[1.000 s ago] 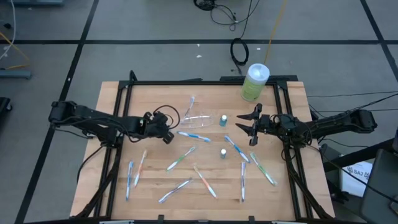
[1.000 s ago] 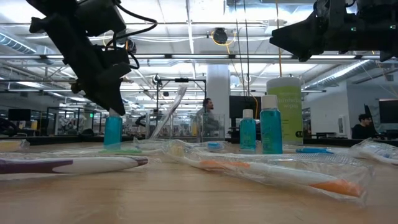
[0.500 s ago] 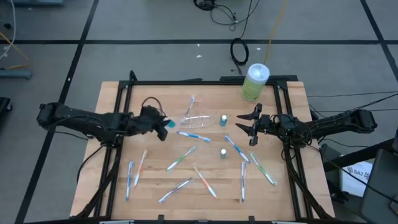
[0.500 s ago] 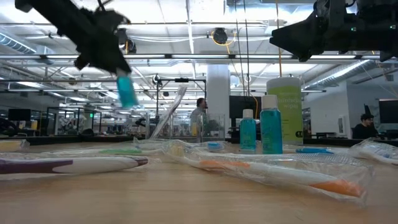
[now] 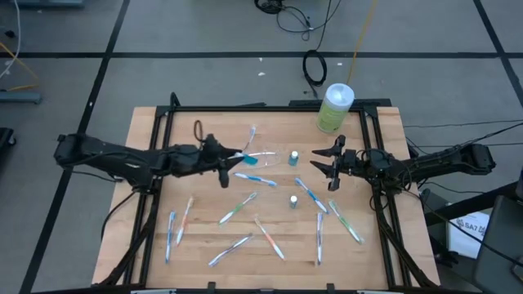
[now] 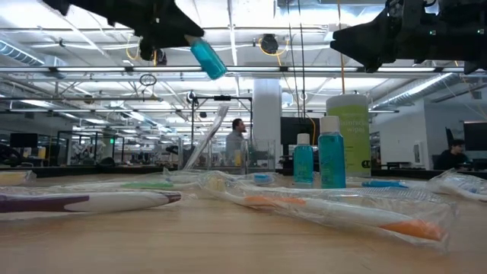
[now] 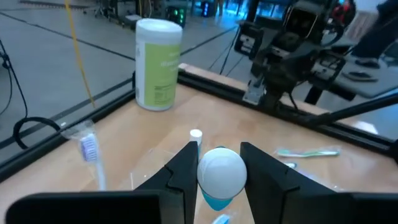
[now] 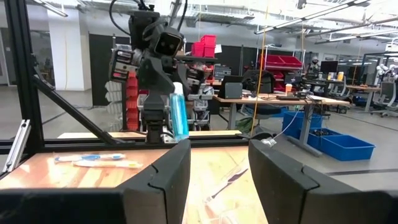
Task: Pick & Place toothbrushing station
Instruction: Put the top left mouthwash into the transparent organizer
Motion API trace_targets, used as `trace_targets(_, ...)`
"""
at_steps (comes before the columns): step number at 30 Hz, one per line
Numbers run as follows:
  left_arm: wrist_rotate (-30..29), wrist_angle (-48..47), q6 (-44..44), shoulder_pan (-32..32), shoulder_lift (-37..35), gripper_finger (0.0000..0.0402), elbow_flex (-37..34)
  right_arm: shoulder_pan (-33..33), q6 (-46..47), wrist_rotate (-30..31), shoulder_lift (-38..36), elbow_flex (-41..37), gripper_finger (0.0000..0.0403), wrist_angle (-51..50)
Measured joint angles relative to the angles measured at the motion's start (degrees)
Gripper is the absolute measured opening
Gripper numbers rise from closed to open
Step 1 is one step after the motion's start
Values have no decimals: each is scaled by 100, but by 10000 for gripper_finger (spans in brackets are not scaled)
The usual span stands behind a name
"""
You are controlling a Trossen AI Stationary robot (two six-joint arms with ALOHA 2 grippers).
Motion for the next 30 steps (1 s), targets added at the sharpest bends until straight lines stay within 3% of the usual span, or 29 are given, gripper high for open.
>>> trace_targets(6,2,-142,320,401,910,103,588,0,-9,1,0,1,155,27)
trace_targets(13,114,-1251,739,918,1727,103,1254,0,-2,0,0,0,155,-2)
trace_targets(30,484,-1436,775,1497,2666,104,1318,0,-2,2,0,-1,155,-44)
